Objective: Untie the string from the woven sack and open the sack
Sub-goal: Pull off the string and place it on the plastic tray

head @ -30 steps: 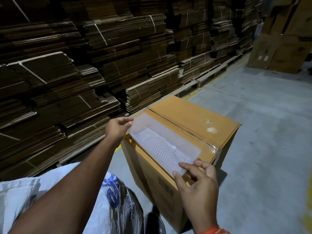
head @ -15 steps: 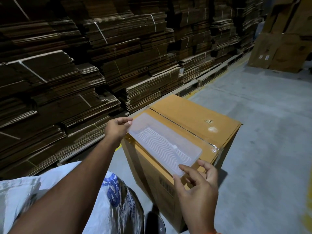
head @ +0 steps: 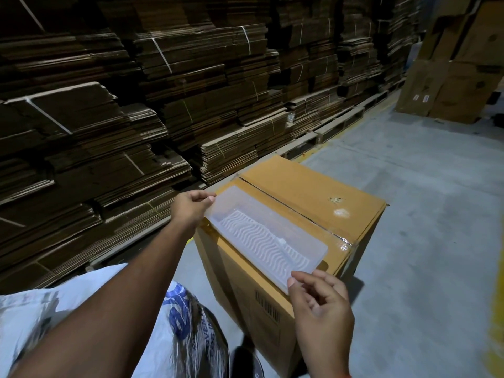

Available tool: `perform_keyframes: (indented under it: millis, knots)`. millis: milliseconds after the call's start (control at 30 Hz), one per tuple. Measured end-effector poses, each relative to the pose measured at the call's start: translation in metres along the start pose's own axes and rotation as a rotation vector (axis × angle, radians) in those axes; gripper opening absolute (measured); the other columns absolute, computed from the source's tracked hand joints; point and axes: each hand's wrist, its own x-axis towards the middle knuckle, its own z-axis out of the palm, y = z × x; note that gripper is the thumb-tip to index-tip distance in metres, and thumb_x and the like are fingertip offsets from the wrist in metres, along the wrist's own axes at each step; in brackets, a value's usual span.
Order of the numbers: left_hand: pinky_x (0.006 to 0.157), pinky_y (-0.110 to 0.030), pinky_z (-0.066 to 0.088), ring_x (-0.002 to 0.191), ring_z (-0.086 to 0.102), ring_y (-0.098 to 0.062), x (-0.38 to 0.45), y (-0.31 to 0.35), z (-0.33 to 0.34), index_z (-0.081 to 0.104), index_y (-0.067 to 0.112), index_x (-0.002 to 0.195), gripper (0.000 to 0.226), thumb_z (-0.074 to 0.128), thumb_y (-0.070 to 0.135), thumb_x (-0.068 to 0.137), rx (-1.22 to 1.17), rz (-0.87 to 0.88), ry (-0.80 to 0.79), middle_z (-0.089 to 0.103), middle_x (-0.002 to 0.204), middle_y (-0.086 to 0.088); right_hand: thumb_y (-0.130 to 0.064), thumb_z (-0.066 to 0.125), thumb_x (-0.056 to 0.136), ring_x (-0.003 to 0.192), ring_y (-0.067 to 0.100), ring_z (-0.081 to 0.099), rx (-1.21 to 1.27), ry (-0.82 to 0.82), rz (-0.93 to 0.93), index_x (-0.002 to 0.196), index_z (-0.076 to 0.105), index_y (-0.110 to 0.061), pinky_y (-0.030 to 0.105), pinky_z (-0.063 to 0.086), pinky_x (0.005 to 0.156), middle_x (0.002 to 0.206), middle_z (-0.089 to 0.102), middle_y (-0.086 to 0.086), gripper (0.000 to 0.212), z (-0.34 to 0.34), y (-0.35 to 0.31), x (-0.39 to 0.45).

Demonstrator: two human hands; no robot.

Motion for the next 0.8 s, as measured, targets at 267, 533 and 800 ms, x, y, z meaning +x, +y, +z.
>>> perform_keyframes:
  millis: [267, 533, 800]
  knots:
    - [0.1, -0.05, 0.059, 0.109, 0.072, -0.022, 0.014, 0.016, -0.001, 0.078, 0.026, 0.119, 0.023, 0.072, 0.02, 0.097, 0.112, 0.054, -0.226, 0.076, 0.115, -0.004, -0.007, 0.072, 0.093, 0.073, -0.02, 0.065, -0.071, 0.078, -0.021, 0.102, 0.079, -0.014, 0.006, 0.055, 0.064, 0.096, 0.073, -0.008, 0.013, -0.004, -0.023, 0.044]
    - [0.093, -0.046, 0.063, 0.11, 0.071, -0.024, 0.03, 0.022, 0.022, 0.083, 0.032, 0.1, 0.014, 0.074, 0.022, 0.095, 0.177, 0.038, -0.152, 0.076, 0.118, -0.001, -0.009, 0.072, 0.093, 0.084, -0.005, 0.063, -0.199, 0.146, -0.024, 0.095, 0.08, -0.023, 0.022, 0.055, 0.075, 0.086, 0.07, -0.022, 0.016, -0.003, -0.022, 0.061]
    - [0.093, -0.046, 0.062, 0.107, 0.07, -0.024, 0.033, 0.018, 0.026, 0.083, 0.03, 0.095, 0.009, 0.077, 0.024, 0.092, 0.159, -0.007, -0.1, 0.076, 0.112, 0.002, -0.007, 0.072, 0.093, 0.088, -0.003, 0.064, -0.191, 0.132, -0.008, 0.1, 0.081, -0.017, 0.017, 0.051, 0.068, 0.089, 0.07, -0.02, 0.015, -0.005, -0.018, 0.066]
